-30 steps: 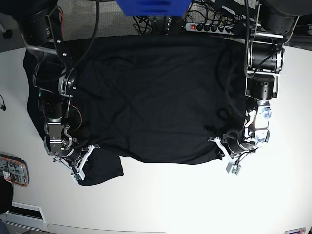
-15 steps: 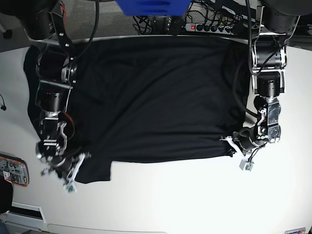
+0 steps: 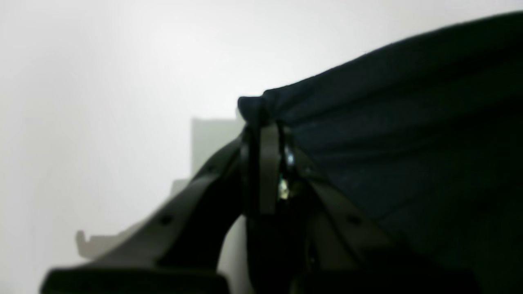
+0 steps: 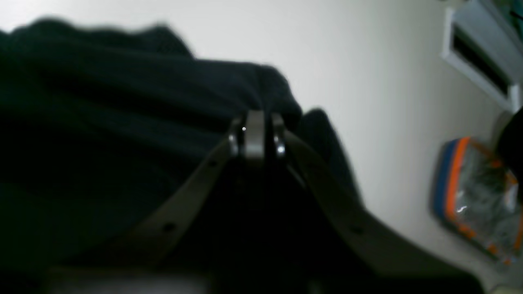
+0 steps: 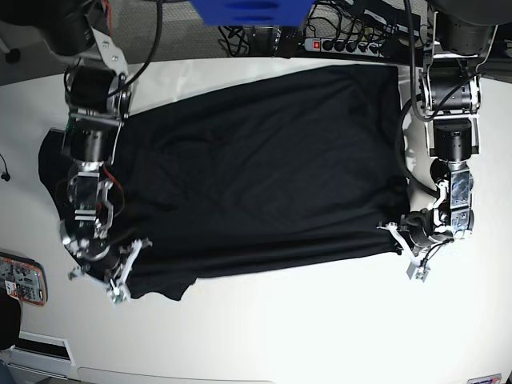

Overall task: Fold the T-shirt properly
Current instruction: 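Grasp the hem corners with both grippers, then lift the hem and fold it over onto the collar edge with both grippers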

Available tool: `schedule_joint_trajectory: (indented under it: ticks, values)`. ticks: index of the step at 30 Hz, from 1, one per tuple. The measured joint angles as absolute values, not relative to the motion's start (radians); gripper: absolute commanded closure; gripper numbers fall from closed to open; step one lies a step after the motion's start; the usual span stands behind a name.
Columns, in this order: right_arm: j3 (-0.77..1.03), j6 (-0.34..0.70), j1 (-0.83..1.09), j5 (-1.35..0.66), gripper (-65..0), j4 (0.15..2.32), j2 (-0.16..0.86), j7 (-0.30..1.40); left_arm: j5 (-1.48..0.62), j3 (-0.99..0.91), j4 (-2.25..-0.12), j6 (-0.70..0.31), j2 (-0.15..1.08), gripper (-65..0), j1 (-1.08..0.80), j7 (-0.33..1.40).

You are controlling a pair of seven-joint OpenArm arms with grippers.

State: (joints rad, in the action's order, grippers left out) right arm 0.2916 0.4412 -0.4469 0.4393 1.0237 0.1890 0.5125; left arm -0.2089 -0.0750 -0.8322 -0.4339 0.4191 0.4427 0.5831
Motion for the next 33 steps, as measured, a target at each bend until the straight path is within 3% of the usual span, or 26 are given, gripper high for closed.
schedule_joint_trajectory:
  ticks: [4, 8, 18, 27, 33]
  values:
    - [0.293, 0.446, -0.400, 0.448, 0.0, 1.107, 0.189, 0.535, -0.204, -0.077, -0.943, -0.425, 0.410, 0.0, 0.391, 0.596]
    - [0.298, 0.430, -0.432, 0.439, 0.0, 1.174, 0.200, 0.497, -0.206, -0.079, -1.142, -0.429, 0.377, 0.0, 0.313, 0.739]
    - [0.334, 0.433, -0.368, 0.450, 0.0, 1.189, 0.196, 0.530, -0.197, -0.150, -1.506, -0.419, 0.269, 0.0, 0.181, 0.908]
    - [0.337, 0.436, -0.268, 0.455, 0.0, 1.306, 0.195, 0.539, -0.188, -0.160, -1.819, -0.421, 0.225, 0.0, -0.025, 0.913]
    - [0.449, 0.426, -0.274, 0.442, 0.0, 1.394, 0.202, 0.505, -0.194, -0.162, -1.912, -0.419, 0.230, 0.0, -0.155, 0.905]
